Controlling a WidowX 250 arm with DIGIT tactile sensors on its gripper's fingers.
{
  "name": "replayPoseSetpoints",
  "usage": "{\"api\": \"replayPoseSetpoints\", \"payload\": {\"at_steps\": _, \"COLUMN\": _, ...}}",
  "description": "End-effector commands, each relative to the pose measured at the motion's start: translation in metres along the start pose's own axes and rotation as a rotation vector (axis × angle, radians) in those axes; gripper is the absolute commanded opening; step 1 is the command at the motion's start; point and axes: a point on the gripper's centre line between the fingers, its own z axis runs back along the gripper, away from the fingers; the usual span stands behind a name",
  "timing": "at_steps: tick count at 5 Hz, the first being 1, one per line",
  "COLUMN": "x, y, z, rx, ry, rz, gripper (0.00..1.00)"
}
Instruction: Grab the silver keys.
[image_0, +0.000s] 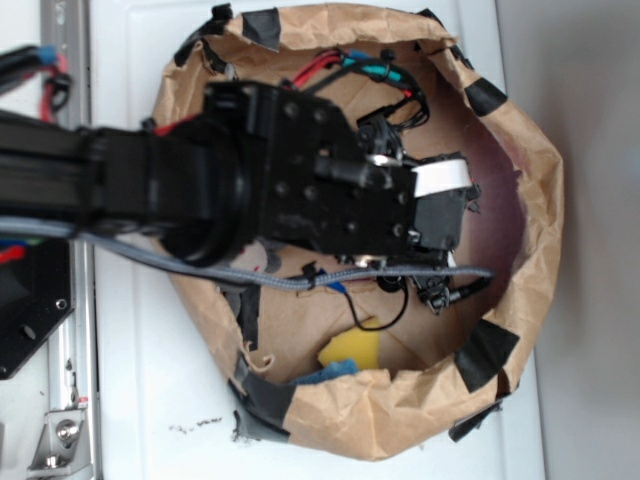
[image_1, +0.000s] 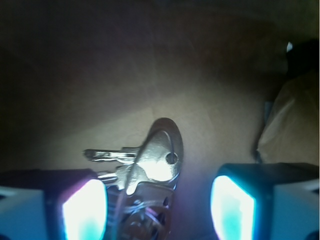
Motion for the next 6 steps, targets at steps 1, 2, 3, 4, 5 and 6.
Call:
{"api": "replayPoseSetpoints", "payload": {"at_steps": 1, "x": 0.015, "y": -0.007, "z": 0.007, "rx": -0.003, "ry": -0.061, "rz": 0.000, "gripper": 0.00}}
{"api": "replayPoseSetpoints", "payload": {"at_steps": 2, "x": 0.015, "y": -0.007, "z": 0.006, "rx": 0.010, "ry": -0.070, "rz": -0.003, "gripper": 0.00}}
{"api": "replayPoseSetpoints", "payload": {"at_steps": 3, "x": 0.015, "y": -0.007, "z": 0.010, "rx": 0.004, "ry": -0.052, "rz": -0.003, "gripper": 0.00}}
{"api": "replayPoseSetpoints", "payload": {"at_steps": 4, "x": 0.016, "y": -0.002, "z": 0.036, "rx": -0.019, "ry": 0.021, "rz": -0.013, "gripper": 0.00}}
{"api": "replayPoseSetpoints", "payload": {"at_steps": 5, "x": 0.016, "y": 0.008, "z": 0.077, "rx": -0.146, "ry": 0.179, "rz": -0.052, "gripper": 0.00}}
{"api": "replayPoseSetpoints", "payload": {"at_steps": 6, "x": 0.012, "y": 0.034, "z": 0.128, "rx": -0.391, "ry": 0.157, "rz": -0.122, "gripper": 0.00}}
